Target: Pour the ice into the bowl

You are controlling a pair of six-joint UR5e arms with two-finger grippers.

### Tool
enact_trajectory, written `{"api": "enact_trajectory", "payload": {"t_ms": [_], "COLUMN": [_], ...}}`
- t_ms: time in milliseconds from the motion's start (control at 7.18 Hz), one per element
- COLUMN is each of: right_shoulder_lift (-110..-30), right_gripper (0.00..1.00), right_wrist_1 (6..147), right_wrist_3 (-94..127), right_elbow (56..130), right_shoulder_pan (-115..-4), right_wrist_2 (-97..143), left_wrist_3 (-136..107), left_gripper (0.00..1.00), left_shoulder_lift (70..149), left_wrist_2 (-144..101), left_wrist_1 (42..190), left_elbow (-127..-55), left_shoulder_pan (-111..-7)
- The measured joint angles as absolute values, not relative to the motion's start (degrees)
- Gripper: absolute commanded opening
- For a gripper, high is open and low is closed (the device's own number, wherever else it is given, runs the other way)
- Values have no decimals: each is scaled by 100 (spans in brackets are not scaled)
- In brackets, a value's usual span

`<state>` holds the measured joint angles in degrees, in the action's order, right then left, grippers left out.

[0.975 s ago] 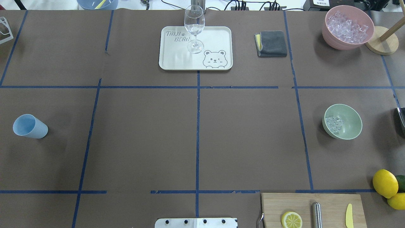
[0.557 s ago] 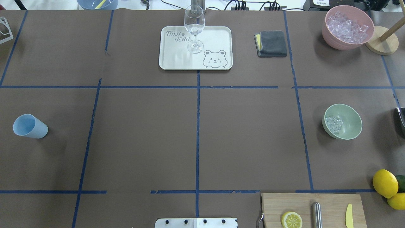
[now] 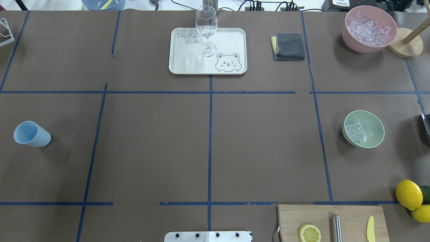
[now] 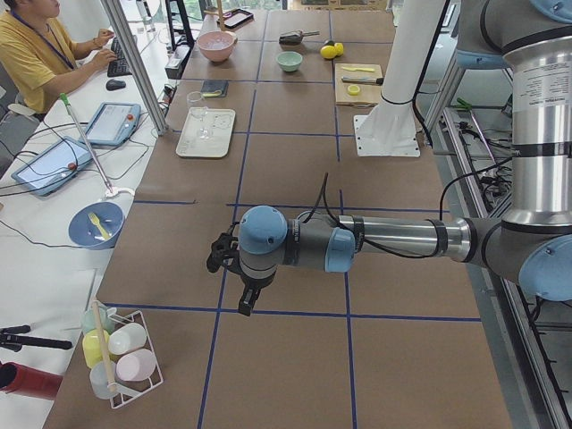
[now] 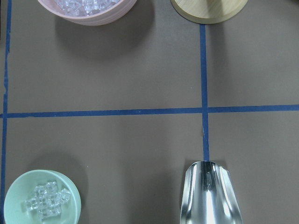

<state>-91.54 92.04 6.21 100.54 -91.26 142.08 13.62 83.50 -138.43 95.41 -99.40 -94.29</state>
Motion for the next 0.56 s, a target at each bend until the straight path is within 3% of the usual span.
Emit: {"api": "enact_trajectory", "payload": {"t_ms": [557], "right_shoulder_lift": [-9123], "right_gripper": [100], "right_wrist_1": [9212], "right_wrist_3": [575], "right_elbow": [10092], "right_shoulder_pan": [-9056], "right_wrist_2": [13933], "left_wrist_3": [1371], "left_gripper": [100], "left_shoulder_lift": [8375], "left_wrist_2": [-13842], "left_wrist_1": [9596], "left_elbow": [-9958], "left_shoulder_pan": [-9374]}}
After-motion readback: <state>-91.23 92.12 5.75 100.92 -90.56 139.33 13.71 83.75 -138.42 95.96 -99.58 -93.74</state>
